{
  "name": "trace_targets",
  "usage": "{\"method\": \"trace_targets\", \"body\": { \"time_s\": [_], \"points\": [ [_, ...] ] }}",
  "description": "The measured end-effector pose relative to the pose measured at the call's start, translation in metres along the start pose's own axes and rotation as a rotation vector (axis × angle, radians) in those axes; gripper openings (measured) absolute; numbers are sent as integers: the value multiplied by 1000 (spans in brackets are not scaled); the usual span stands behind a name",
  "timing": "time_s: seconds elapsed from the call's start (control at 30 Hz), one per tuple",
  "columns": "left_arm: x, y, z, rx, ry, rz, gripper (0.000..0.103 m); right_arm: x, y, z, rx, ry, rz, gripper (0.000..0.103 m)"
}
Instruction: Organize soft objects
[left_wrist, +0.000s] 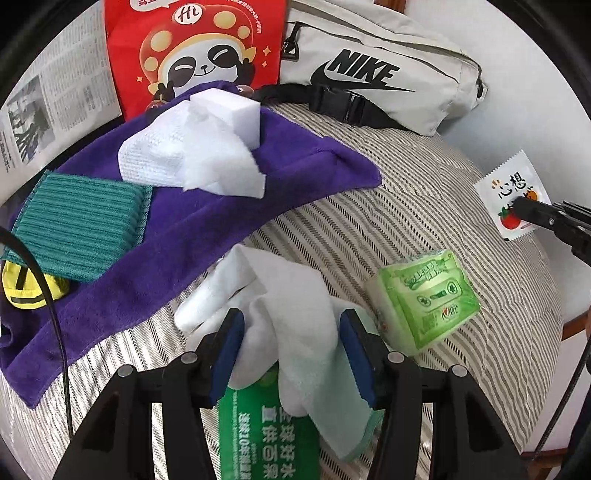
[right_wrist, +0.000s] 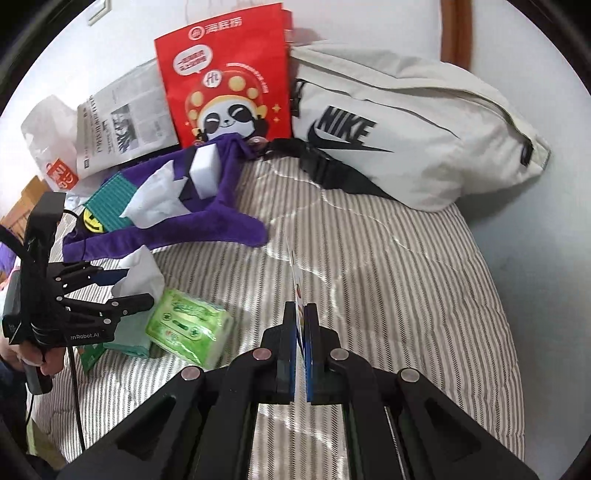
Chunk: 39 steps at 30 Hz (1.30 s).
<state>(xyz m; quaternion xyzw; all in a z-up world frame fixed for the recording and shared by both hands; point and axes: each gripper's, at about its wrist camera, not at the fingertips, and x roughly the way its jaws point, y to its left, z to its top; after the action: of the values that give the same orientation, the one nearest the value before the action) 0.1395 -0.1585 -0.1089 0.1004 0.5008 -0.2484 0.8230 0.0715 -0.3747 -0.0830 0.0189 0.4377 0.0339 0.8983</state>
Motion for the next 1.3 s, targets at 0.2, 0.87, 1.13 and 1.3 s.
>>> {"method": "trace_targets", "body": {
  "time_s": [0.2,0.87,1.13,1.3],
  "points": [
    [1,-1,2,-17,0,-67,18,1,0,-6,6,9,3,3],
    [-73,54,-18,-101,-98,-82,13,6,69,14,-56,-2,123,3],
    [-100,86,-23,-154,-136,-60,13,6,99,31,-101,-23,165,3],
    [-115,105,-22,-179,-170,-45,13,13,113,51,-117,-31,176,3]
  ]
}}
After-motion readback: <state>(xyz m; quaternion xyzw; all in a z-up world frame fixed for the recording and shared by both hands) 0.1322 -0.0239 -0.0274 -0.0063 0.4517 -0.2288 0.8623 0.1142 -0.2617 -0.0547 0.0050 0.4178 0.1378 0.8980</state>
